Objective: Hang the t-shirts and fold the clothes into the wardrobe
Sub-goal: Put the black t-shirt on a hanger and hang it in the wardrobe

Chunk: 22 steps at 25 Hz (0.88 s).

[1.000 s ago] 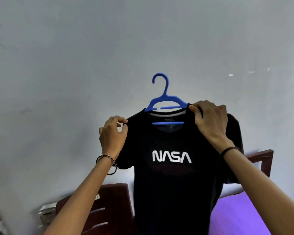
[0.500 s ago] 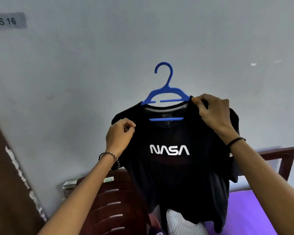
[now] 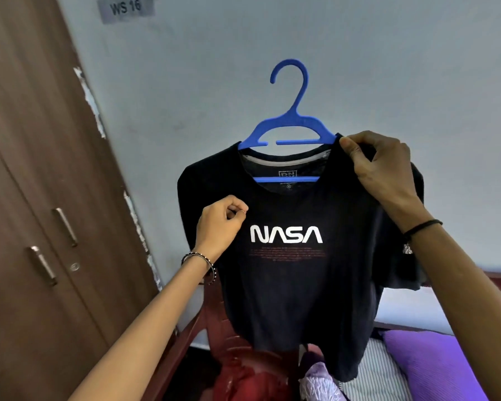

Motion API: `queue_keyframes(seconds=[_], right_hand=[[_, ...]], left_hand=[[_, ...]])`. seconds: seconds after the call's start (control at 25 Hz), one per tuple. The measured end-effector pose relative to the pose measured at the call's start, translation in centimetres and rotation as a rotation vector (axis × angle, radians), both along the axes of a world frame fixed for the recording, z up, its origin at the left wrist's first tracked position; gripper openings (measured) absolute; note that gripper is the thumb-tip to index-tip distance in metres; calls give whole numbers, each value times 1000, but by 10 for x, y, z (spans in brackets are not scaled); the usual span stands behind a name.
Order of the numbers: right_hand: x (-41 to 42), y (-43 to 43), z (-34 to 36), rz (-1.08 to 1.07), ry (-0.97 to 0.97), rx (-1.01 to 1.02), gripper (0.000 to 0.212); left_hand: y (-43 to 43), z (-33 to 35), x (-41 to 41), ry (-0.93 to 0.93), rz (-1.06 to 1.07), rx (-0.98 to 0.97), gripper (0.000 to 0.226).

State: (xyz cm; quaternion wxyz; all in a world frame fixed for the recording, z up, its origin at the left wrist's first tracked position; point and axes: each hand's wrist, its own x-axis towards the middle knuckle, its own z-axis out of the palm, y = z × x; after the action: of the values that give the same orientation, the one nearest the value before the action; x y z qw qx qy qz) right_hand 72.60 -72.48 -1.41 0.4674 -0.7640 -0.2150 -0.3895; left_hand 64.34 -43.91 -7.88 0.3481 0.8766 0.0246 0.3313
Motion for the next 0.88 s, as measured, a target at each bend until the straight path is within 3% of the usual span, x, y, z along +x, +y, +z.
queue_keyframes(seconds=[0.48,0.88], right_hand=[[-39,108,-10,341,81,-1,13],[-130,186,-17,531,101,-84,16]], left_hand=[[81,-4,-100,-17,269,-12,7],[121,-8,-230,18,423,-43,27]])
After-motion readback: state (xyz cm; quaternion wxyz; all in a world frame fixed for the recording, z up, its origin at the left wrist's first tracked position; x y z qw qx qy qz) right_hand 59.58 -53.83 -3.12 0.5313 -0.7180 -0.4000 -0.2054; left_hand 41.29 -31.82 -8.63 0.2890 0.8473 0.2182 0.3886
